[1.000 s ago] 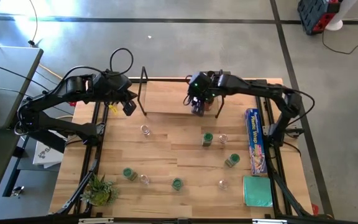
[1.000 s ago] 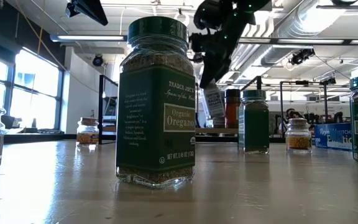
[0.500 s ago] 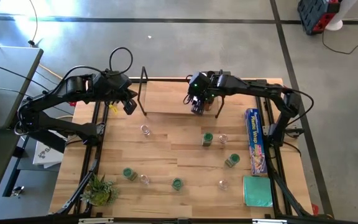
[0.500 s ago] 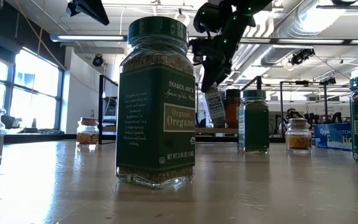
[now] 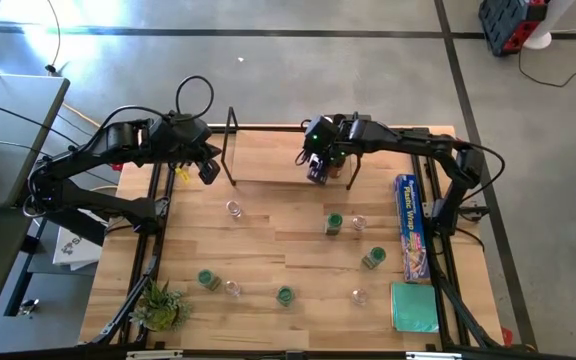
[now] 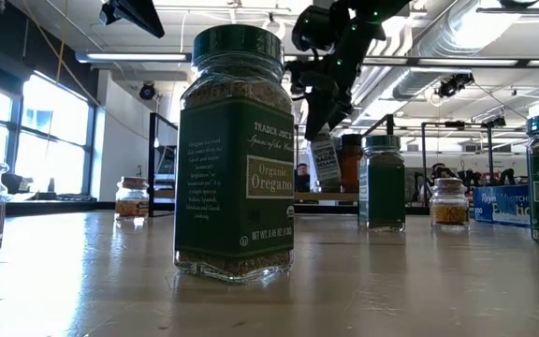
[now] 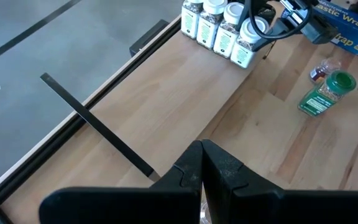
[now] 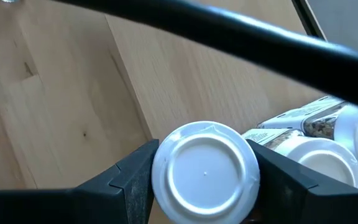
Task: Shelf spices
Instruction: Put the white seasoning bottle on the shelf aligned with the other white seasoning bottles
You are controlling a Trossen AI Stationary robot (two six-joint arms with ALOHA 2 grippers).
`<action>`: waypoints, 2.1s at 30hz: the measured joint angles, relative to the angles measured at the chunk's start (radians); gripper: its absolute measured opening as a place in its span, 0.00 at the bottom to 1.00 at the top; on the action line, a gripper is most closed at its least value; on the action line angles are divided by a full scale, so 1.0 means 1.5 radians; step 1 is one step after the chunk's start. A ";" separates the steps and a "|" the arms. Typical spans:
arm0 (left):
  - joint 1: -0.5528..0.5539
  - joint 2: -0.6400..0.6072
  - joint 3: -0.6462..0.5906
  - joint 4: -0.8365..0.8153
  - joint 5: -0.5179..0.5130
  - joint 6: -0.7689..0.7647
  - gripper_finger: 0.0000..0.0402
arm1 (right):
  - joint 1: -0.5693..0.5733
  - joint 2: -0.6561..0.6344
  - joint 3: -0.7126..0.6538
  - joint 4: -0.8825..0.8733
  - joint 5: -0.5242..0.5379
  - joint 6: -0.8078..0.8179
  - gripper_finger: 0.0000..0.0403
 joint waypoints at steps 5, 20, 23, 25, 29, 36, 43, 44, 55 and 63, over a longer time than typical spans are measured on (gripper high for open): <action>0.000 0.000 0.000 0.000 0.000 0.000 0.00 | 0.000 0.000 0.000 -0.014 0.000 0.002 0.54; 0.000 0.000 0.000 0.000 0.000 -0.001 0.00 | -0.001 0.000 0.000 -0.042 -0.006 0.002 0.57; 0.000 0.000 0.000 0.000 0.000 -0.001 0.00 | -0.001 -0.001 0.000 -0.051 -0.010 0.000 0.61; 0.000 0.000 0.000 0.000 0.001 -0.001 0.00 | -0.003 -0.001 0.001 -0.051 -0.017 0.003 0.63; 0.000 0.000 0.000 0.000 0.001 0.000 0.00 | -0.005 -0.003 0.001 -0.050 -0.010 0.017 0.64; 0.000 0.000 0.000 0.000 0.001 0.000 0.00 | -0.005 -0.024 0.001 -0.048 0.026 0.044 0.64; 0.000 0.000 0.000 0.010 0.006 0.000 0.00 | -0.005 -0.052 0.001 -0.040 0.059 0.080 0.64; 0.000 0.000 0.000 0.014 0.006 0.000 0.00 | -0.005 -0.057 0.001 -0.039 0.059 0.084 0.64; 0.000 0.000 0.000 0.015 0.020 0.000 0.00 | -0.001 -0.149 0.001 -0.025 0.075 0.090 0.64; 0.000 0.041 0.000 0.032 0.018 -0.004 0.00 | 0.001 -0.264 0.001 -0.028 0.079 0.138 0.64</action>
